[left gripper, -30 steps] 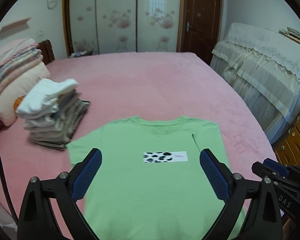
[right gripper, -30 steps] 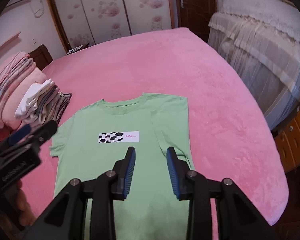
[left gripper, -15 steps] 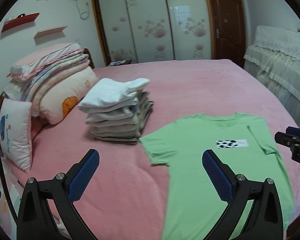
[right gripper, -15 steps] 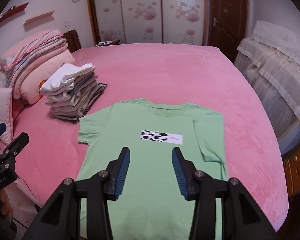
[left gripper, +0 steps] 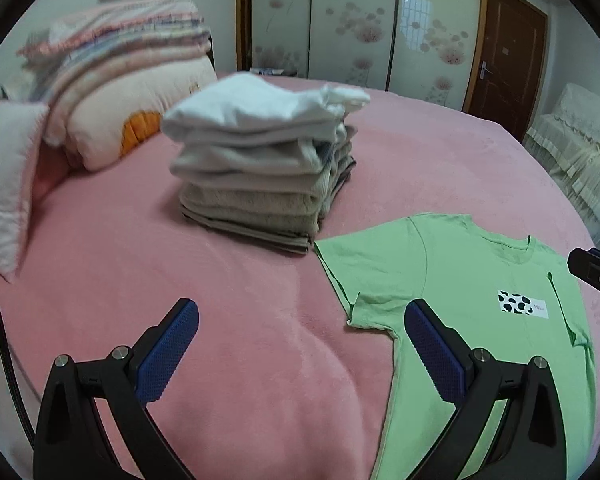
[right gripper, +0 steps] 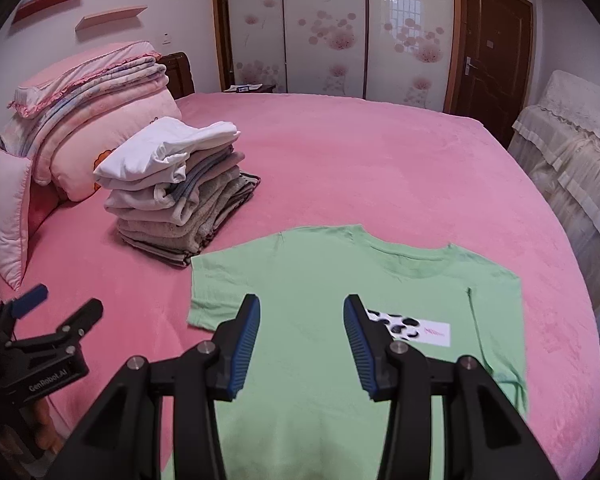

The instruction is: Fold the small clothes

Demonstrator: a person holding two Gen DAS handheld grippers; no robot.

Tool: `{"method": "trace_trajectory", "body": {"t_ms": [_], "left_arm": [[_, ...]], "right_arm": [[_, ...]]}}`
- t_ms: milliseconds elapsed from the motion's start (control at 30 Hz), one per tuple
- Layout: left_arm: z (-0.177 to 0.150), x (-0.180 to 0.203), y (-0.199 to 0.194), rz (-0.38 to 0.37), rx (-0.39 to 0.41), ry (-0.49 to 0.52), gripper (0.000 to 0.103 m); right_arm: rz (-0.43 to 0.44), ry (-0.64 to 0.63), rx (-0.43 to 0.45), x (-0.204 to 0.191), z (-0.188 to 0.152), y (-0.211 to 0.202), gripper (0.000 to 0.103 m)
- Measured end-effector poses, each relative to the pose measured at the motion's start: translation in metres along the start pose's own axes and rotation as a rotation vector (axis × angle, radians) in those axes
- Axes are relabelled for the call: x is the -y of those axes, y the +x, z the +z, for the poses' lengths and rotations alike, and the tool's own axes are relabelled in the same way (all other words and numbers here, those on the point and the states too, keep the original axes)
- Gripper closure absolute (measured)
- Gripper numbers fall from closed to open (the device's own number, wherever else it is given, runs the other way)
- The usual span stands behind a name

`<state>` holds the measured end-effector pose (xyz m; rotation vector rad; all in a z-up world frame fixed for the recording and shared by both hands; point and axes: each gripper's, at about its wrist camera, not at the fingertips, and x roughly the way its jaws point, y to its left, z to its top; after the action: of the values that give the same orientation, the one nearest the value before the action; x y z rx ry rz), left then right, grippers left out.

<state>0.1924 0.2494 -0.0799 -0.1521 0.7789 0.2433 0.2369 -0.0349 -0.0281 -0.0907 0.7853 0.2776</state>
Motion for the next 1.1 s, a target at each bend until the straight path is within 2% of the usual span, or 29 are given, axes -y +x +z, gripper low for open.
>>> {"method": "trace_trajectory", "body": {"t_ms": [233, 333, 467, 500, 667, 733, 800, 900, 1000, 1100], "left_arm": [[-0.008, -0.005, 0.094, -0.133, -0.126, -0.109, 0.004], [-0.009, -0.003, 0.13, -0.185, -0.175, -0.143, 0.009], [-0.012, 0.0, 0.173, -0.238, -0.262, -0.184, 0.024], [-0.013, 0.0, 0.183, -0.252, -0.283, -0.199, 0.024], [-0.009, 0.003, 0.203, -0.262, -0.268, -0.208, 0.025], [-0.006, 0.006, 0.208, -0.28, -0.27, -0.209, 0.04], [-0.002, 0.01, 0.214, -0.289, -0.287, -0.197, 0.066], [0.002, 0.015, 0.221, -0.326, -0.305, -0.212, 0.094], [0.007, 0.02, 0.22, -0.312, -0.287, -0.218, 0.1], [0.014, 0.029, 0.207, -0.275, -0.232, -0.194, 0.101]], "right_arm": [[0.015, 0.021, -0.041, -0.012, -0.004, 0.065, 0.059], [0.02, 0.025, -0.064, -0.012, -0.011, 0.087, 0.059], [0.023, 0.027, -0.1, -0.01, -0.023, 0.111, 0.059], [0.025, 0.027, -0.107, -0.008, -0.025, 0.114, 0.059], [0.028, 0.04, -0.125, 0.0, -0.032, 0.126, 0.059], [0.032, 0.052, -0.129, 0.004, -0.033, 0.129, 0.059], [0.037, 0.065, -0.129, 0.007, -0.033, 0.13, 0.059], [0.037, 0.074, -0.128, 0.009, -0.033, 0.131, 0.059], [0.041, 0.085, -0.127, 0.012, -0.035, 0.129, 0.059], [0.047, 0.099, -0.126, 0.018, -0.037, 0.125, 0.059]]}}
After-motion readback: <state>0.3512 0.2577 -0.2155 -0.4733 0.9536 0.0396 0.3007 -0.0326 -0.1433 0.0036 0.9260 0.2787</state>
